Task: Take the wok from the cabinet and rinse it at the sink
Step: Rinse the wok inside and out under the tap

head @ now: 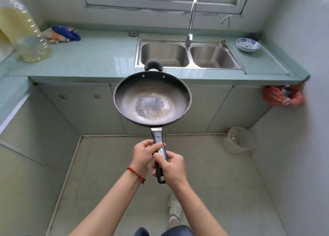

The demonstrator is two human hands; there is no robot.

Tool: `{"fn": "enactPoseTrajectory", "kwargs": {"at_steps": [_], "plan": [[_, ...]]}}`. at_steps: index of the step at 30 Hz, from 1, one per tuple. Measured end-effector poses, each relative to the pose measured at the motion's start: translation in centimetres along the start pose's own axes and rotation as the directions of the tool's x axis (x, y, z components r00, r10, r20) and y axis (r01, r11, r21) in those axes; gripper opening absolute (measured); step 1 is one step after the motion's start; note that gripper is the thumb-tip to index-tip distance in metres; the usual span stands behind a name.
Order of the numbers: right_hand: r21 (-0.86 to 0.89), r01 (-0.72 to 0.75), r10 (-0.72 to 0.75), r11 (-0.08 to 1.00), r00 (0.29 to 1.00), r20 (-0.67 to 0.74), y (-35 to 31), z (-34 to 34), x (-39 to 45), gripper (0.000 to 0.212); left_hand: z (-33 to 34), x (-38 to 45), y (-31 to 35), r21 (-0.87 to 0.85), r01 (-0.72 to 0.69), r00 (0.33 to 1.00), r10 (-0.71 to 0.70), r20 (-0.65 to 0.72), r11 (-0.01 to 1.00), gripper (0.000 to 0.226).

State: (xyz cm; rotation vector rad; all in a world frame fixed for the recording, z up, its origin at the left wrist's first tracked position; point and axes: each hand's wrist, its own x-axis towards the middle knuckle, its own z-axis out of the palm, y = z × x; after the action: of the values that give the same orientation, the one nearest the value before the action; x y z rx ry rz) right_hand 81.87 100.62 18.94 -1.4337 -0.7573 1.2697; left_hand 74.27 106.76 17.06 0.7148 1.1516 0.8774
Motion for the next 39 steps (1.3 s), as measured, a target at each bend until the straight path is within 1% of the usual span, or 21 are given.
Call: {"fn": "enactPoseTrajectory", "kwargs": {"at_steps": [2, 7, 10, 14, 18, 22, 28, 33, 39], "plan": [[0.013, 0.003, -0.003, 1.0, 1.0, 0.016, -1.1, -1.2, 3.8, 0.03, 2.0, 3.5, 1.0, -0.007, -0.002, 1.0, 0.002, -0.012, 1.0, 0.004], [-0.015, 0.012, -0.011, 1.0, 0.999, 0.051, -4.5, -4.7, 12.2, 0.031, 7.3, 10.7, 3.9, -0.017, -0.002, 0.999, 0.001, -0.054, 1.0, 0.017], [-0.024, 0.013, -0.011, 1.0, 0.998, 0.062, -6.9, -6.4, 17.1, 0.03, 10.4, 14.6, 5.9, -0.032, -0.022, 0.998, 0.021, -0.053, 0.999, 0.017], [-0.045, 0.013, -0.009, 0.999, 0.997, 0.075, -9.2, -7.5, 22.6, 0.028, 12.8, 19.7, 8.2, -0.064, -0.022, 0.997, 0.017, -0.072, 0.998, 0.017], [-0.041, 0.018, -0.015, 0.999, 0.997, 0.081, -10.9, -7.4, 28.6, 0.028, 13.8, 25.5, 10.4, -0.055, -0.027, 0.997, 0.023, -0.074, 0.998, 0.021], [-0.049, 0.01, -0.007, 0.999, 0.998, 0.058, -12.2, -6.2, 34.7, 0.028, 14.0, 31.7, 12.6, -0.047, -0.019, 0.998, 0.016, -0.057, 0.999, 0.012], [-0.046, -0.057, 0.057, 0.997, 0.998, 0.015, -14.0, -4.5, 41.8, 0.026, 13.9, 39.0, 15.4, -0.032, 0.037, 0.999, -0.038, -0.02, 0.999, 0.019], [-0.052, -0.11, 0.11, 0.993, 0.994, -0.002, -14.6, -4.0, 45.3, 0.027, 13.9, 42.7, 16.2, -0.016, 0.096, 0.995, -0.096, -0.01, 0.995, 0.015], [-0.056, -0.146, 0.148, 0.988, 0.988, 0.04, -15.5, -4.4, 47.8, 0.025, 14.5, 44.7, 16.5, -0.012, 0.126, 0.992, -0.127, -0.028, 0.992, 0.011]]}}
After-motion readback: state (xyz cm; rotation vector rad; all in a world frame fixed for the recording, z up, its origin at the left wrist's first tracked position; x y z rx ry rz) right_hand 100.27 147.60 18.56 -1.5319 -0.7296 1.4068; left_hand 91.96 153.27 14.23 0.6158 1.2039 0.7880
